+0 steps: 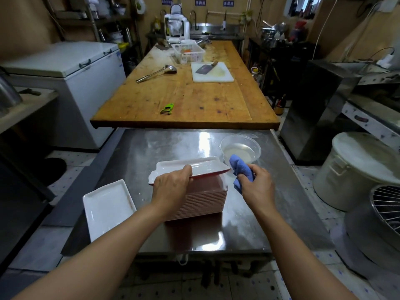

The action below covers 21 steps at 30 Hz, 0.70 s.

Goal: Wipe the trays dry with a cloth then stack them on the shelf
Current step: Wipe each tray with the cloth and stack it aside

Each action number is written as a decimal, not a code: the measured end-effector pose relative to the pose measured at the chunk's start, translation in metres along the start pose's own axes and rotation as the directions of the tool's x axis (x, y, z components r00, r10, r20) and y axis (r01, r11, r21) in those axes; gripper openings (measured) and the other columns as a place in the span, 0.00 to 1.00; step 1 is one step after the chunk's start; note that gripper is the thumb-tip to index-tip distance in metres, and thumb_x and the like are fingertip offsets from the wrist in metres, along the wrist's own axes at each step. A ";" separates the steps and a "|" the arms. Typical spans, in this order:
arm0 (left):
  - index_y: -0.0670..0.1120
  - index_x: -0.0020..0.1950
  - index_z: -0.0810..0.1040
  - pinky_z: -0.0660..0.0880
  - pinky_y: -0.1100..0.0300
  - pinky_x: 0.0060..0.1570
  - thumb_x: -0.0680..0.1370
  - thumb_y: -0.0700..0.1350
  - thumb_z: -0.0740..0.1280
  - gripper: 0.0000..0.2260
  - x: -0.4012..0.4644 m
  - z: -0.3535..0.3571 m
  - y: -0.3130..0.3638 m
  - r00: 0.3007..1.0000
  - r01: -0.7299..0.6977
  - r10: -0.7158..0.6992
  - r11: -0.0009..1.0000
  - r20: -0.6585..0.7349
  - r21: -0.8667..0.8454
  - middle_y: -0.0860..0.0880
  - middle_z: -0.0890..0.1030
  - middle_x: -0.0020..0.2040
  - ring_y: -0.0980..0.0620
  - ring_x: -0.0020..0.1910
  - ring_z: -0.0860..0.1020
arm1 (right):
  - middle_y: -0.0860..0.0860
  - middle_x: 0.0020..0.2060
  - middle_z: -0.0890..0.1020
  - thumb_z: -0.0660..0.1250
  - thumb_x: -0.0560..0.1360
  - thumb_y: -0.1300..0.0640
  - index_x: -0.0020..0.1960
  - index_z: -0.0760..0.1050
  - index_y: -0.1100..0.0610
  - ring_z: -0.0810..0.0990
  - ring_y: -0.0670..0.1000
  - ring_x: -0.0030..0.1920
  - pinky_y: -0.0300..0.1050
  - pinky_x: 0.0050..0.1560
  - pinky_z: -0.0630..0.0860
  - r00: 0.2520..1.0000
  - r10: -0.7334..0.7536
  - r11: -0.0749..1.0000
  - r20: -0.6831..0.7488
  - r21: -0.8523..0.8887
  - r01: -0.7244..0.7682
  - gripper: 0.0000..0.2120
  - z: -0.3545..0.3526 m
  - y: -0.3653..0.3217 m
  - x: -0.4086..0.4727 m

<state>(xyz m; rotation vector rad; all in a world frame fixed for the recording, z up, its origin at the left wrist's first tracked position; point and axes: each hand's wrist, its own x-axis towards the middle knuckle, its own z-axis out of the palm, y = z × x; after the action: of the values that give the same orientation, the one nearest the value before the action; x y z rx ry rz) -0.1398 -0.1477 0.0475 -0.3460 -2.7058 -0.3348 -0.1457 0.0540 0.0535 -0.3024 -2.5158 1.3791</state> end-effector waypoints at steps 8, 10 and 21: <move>0.46 0.40 0.73 0.69 0.57 0.35 0.77 0.42 0.65 0.06 0.020 -0.060 0.000 0.938 0.231 -0.335 0.802 -0.095 -0.551 0.49 0.78 0.34 0.50 0.33 0.75 | 0.43 0.38 0.75 0.67 0.74 0.60 0.45 0.78 0.60 0.75 0.41 0.39 0.30 0.38 0.69 0.969 -0.154 0.974 -0.191 0.136 0.181 0.03 -0.013 -0.061 -0.005; 0.48 0.38 0.73 0.69 0.61 0.33 0.77 0.41 0.65 0.08 0.021 -0.073 0.001 0.900 0.315 -0.435 0.632 0.012 -0.709 0.52 0.77 0.31 0.56 0.30 0.73 | 0.41 0.41 0.76 0.68 0.73 0.62 0.48 0.80 0.58 0.75 0.39 0.42 0.23 0.42 0.67 0.948 -0.230 0.945 -0.221 0.181 0.271 0.05 -0.014 -0.082 -0.009; 0.42 0.41 0.74 0.73 0.60 0.33 0.79 0.38 0.61 0.07 -0.002 -0.108 0.001 0.840 0.375 -0.491 0.215 0.232 -0.902 0.45 0.78 0.33 0.51 0.31 0.75 | 0.56 0.60 0.73 0.65 0.76 0.55 0.63 0.76 0.57 0.68 0.56 0.60 0.43 0.60 0.64 0.812 -0.576 0.818 -0.098 -0.073 0.571 0.16 0.018 -0.160 -0.020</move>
<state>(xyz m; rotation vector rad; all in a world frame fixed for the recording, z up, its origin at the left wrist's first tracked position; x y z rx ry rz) -0.0999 -0.1779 0.1436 0.2046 -2.0947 -2.0569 -0.1421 -0.0507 0.1773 0.3473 -2.2593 1.0262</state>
